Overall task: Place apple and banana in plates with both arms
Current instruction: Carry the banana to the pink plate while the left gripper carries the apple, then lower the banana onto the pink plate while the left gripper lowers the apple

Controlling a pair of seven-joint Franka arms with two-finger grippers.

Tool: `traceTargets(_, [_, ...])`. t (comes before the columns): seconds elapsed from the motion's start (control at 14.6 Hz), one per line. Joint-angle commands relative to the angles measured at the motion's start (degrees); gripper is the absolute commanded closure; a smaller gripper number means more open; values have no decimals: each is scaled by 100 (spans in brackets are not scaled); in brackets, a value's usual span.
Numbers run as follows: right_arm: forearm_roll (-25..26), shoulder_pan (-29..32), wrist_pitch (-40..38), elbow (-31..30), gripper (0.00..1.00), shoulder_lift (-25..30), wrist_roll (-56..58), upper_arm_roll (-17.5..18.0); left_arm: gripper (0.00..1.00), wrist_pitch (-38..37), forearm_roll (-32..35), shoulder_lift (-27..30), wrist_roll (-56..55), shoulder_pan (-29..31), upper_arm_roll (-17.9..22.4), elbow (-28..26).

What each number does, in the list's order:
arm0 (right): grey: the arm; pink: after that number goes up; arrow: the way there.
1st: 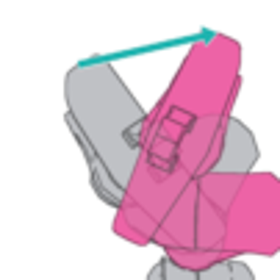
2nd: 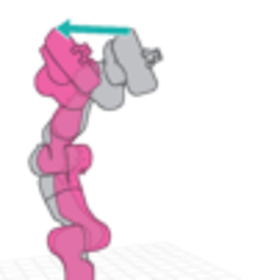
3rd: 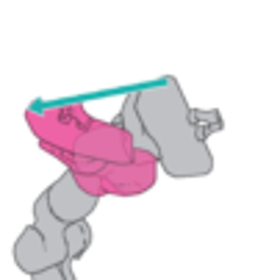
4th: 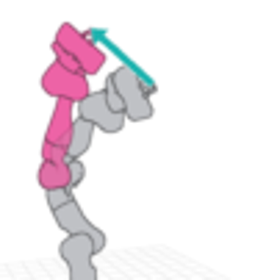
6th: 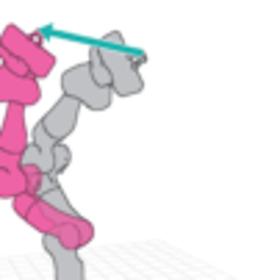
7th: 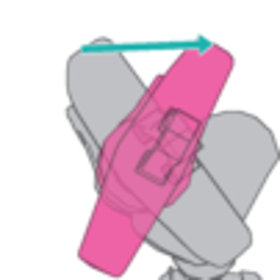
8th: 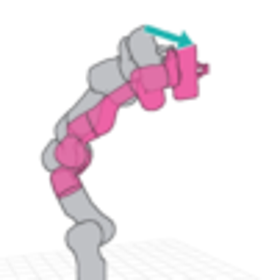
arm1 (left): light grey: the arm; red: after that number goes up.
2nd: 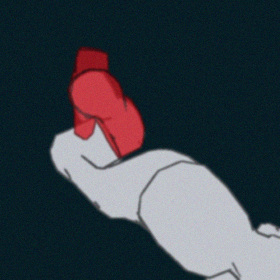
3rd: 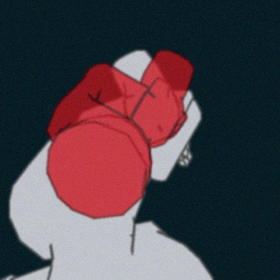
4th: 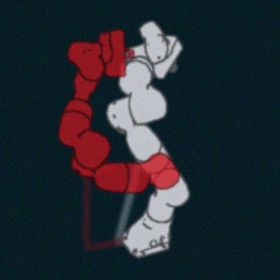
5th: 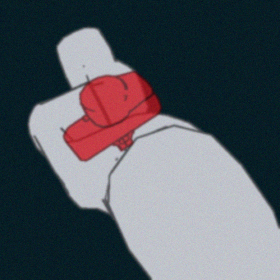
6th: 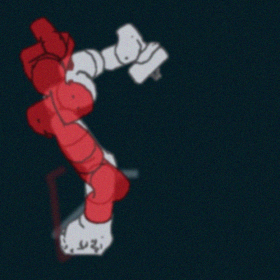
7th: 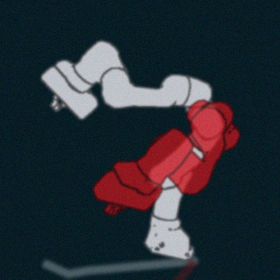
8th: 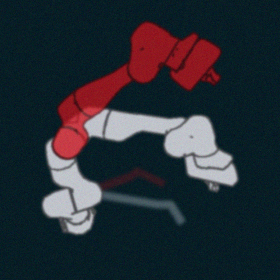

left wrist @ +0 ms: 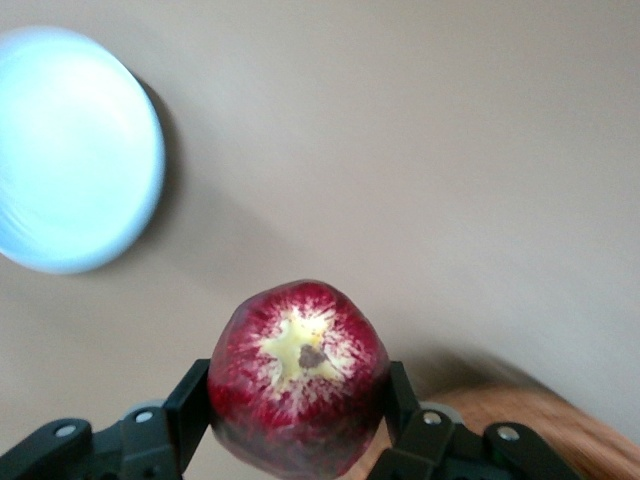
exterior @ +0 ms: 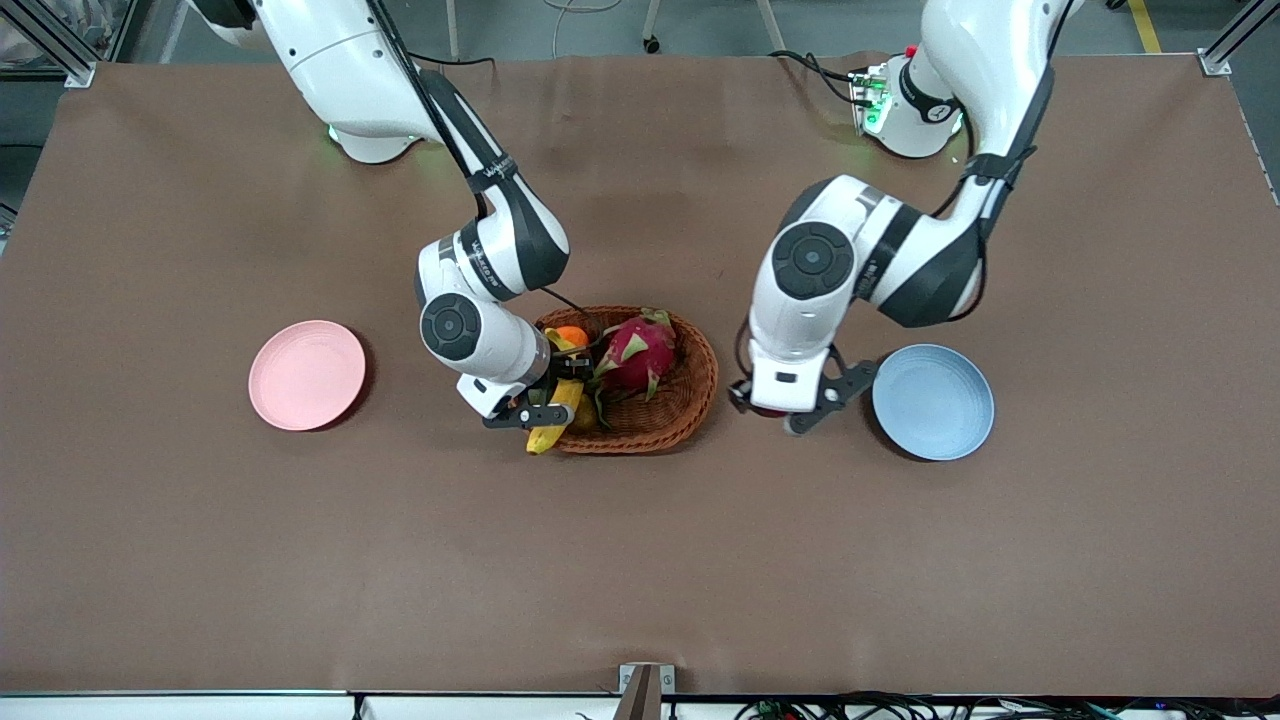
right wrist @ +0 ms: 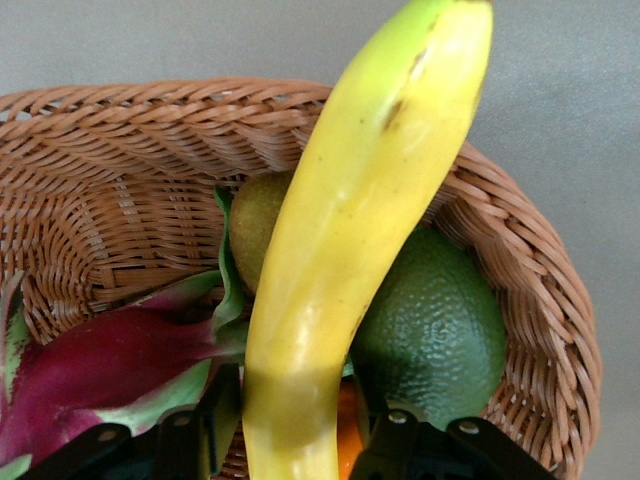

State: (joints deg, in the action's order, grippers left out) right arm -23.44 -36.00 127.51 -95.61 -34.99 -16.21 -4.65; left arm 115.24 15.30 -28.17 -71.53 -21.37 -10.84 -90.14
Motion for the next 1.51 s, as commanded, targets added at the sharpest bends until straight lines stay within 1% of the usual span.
traceTargets(0.0, [-99,-74,-16,34,60,-78,-49,-63,68,235,517,496,533,536,-76,-846])
traceTargets(0.07, [-91,-74,-16,34,61,-78,-40,-63,68,323,518,558,727,694,-76,-978])
traceTargets(0.14, [-91,-74,-16,34,64,-78,-40,-63,68,419,518,619,859,861,-85,-1119])
traceTargets(0.27, [-91,-74,-16,43,68,-69,-14,-63,68,779,535,672,887,1098,-76,-1461])
traceTargets(0.48, [-82,-39,-24,95,73,-8,4,-63,68,1753,562,778,1035,1687,-76,-2242])
traceTargets(0.55, [-82,-13,-155,122,76,36,4,-71,67,2183,553,787,1158,1898,-76,-2523])
traceTargets(0.62, [-47,5,-478,183,77,132,-13,-115,67,2439,561,769,1168,2022,-76,-2665])
traceTargets(0.69, [-12,66,-795,253,78,342,-14,-185,67,2555,553,726,1168,2058,-76,-2762])
traceTargets(0.82, [23,311,-1357,297,78,650,83,-492,66,2618,553,716,1168,2215,-76,-2921])
traceTargets(0.89, [119,452,-1665,289,78,782,101,-737,66,2679,561,716,1177,2286,-76,-2991])
traceTargets(0.96, [468,479,-1877,271,78,844,223,-1018,66,2862,553,708,1177,2295,-68,-3070])
traceTargets(1.03, [1038,471,-2035,254,78,923,354,-1221,66,3081,553,655,1177,2313,-67,-3141])
traceTargets(1.1, [1574,480,-2141,219,78,1002,347,-1318,65,3197,553,620,1168,2382,-67,-3176])
traceTargets(1.17, [1910,532,-2256,97,79,1116,347,-1398,62,3215,553,585,1168,2409,-67,-3185])
traceTargets(1.3, [2001,733,-2248,-176,79,1231,373,-1556,59,3215,553,585,1177,2401,-67,-3246])
traceTargets(1.37, [2001,935,-2204,-281,79,1205,373,-1591,58,3224,561,585,1177,2409,-67,-3264])
traceTargets(1.44, [2001,1128,-2013,-526,79,1188,382,-1583,58,3224,553,576,1177,2436,-67,-3264])
